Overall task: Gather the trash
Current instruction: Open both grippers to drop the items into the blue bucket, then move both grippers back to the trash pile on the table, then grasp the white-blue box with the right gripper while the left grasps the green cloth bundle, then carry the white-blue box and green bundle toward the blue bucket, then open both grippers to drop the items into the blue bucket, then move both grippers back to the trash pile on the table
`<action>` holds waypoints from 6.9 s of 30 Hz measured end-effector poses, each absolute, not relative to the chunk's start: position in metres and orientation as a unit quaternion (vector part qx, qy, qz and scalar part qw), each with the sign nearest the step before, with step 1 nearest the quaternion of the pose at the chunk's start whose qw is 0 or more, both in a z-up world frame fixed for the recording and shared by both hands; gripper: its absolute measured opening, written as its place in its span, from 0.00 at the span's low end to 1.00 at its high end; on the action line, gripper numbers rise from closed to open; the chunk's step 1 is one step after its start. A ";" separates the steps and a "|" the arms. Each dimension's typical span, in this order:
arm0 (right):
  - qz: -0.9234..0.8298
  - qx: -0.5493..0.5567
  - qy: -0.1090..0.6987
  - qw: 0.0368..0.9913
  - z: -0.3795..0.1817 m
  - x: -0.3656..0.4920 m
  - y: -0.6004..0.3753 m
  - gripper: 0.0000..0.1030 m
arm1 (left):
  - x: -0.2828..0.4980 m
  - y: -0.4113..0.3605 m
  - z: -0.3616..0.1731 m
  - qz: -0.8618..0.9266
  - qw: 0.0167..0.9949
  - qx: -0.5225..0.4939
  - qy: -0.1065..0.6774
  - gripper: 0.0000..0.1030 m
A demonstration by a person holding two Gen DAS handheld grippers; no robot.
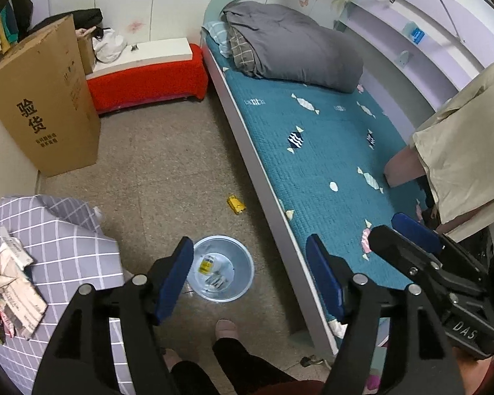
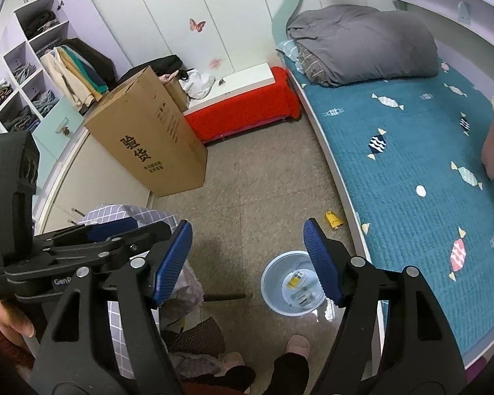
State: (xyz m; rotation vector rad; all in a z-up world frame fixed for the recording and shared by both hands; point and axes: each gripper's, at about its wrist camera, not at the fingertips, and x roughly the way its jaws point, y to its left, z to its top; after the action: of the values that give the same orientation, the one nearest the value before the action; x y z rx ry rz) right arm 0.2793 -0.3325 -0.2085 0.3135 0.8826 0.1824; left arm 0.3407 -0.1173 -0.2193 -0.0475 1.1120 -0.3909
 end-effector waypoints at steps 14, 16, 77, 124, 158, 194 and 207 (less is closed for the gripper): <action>0.164 0.108 0.433 0.879 -0.197 0.264 -0.225 0.68 | 0.292 -0.006 -0.204 -0.111 0.851 -0.061 0.510 0.68; 0.179 0.101 0.435 0.877 -0.196 0.262 -0.203 0.68 | 0.282 0.017 -0.203 -0.096 0.853 -0.071 0.508 0.69; 0.297 0.033 0.573 0.763 -0.353 0.395 0.086 0.29 | 0.248 0.384 -0.328 0.157 0.812 -0.223 0.517 0.11; 0.081 0.153 0.447 0.877 -0.214 0.239 -0.332 0.29 | 0.287 -0.065 -0.215 -0.163 0.855 -0.067 0.488 0.11; 0.104 0.155 0.451 0.873 -0.238 0.276 -0.360 0.29 | 0.305 -0.094 -0.219 -0.109 0.860 -0.053 0.496 0.63; 0.183 0.064 0.409 0.892 -0.194 0.240 -0.266 0.69 | 0.234 -0.030 -0.181 -0.046 0.885 -0.094 0.454 0.63; 0.270 0.036 0.432 0.860 -0.205 0.236 -0.146 0.69 | 0.193 0.087 -0.188 0.045 0.877 -0.148 0.455 0.64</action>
State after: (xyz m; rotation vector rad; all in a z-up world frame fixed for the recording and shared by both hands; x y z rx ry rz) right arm 0.2355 -0.1461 -0.2052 0.0754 0.9058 0.5662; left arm 0.1932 0.0869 -0.1877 -0.3096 0.9489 0.0941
